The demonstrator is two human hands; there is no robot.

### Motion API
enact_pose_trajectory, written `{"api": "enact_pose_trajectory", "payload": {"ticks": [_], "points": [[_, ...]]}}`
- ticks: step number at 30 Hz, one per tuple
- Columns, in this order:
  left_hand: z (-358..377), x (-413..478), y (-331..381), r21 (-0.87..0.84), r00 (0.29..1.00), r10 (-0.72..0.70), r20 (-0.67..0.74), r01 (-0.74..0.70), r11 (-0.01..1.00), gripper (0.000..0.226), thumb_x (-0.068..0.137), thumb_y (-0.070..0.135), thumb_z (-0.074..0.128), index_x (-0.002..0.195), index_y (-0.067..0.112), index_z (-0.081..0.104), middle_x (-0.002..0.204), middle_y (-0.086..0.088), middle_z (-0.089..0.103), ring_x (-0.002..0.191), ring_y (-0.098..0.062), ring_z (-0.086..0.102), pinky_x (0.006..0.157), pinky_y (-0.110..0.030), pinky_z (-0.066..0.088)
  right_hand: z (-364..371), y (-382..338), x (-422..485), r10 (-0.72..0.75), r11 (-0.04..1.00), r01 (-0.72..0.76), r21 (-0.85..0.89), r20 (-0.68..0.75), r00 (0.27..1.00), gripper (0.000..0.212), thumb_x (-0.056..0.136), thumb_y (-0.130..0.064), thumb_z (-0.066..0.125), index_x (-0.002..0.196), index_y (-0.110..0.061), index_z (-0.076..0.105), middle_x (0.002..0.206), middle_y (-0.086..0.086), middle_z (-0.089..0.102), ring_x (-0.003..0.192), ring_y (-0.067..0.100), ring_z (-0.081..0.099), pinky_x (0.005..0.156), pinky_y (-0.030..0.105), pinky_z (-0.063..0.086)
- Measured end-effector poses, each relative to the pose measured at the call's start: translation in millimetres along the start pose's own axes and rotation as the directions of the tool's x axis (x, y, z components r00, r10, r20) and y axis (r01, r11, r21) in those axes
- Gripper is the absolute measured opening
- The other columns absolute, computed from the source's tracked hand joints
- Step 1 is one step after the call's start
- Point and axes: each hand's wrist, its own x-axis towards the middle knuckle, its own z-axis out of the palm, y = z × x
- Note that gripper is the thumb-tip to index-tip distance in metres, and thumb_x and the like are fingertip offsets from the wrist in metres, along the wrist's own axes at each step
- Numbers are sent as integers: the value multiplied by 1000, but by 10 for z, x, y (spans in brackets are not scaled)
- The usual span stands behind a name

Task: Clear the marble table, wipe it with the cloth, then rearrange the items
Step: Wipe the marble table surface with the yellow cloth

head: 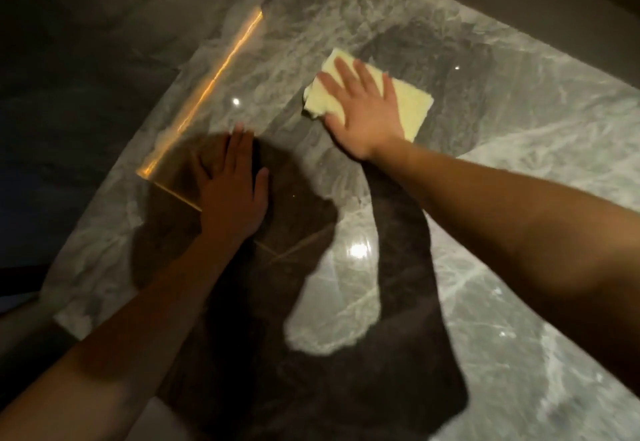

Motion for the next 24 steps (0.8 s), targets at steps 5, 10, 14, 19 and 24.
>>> {"api": "enact_pose_trajectory", "payload": {"ticks": [5,10,14,19,24], "points": [[28,2,-1,-9,1000,7,-29,-7,1000,57,96,32,34,149,20,19,160,-1,16,148,-21,9,114,-61,2,-27,-9,152,-7,1000,7,-15,23,1000,72,89,-70,16,153,-36,8,163,-3,-2,150,23,-6,118,54,-6],[34,20,-50,-176,991,-42,-129,19,984,51,95,24,30,145,17,33,155,-2,31,146,-17,22,118,-54,6,8,-263,-234,-193,980,197,-41,75,978,76,86,-76,8,152,-38,6,163,-4,1,150,22,-4,118,53,-3],[25,-92,-72,-273,976,-15,-217,-46,961,47,95,17,29,139,12,46,149,-5,41,143,-17,31,121,-45,8,177,-663,-1007,-385,916,396,-66,132,913,68,90,-65,17,152,-37,13,163,-2,8,150,24,3,117,56,2],[53,-450,-59,-157,989,89,-115,-107,982,53,90,27,35,142,20,41,155,-2,31,146,-18,22,119,-46,5,386,-1024,-2174,-581,809,588,3,161,798,68,87,-59,36,144,-24,41,157,7,28,147,31,18,116,60,6],[73,-559,-11,-60,993,96,-76,-101,993,54,93,33,32,145,22,33,158,-1,24,148,-19,15,119,-52,3,576,-1045,-3013,-718,681,732,32,229,657,67,92,-65,28,151,-33,26,160,0,22,149,29,10,118,58,6]]}}
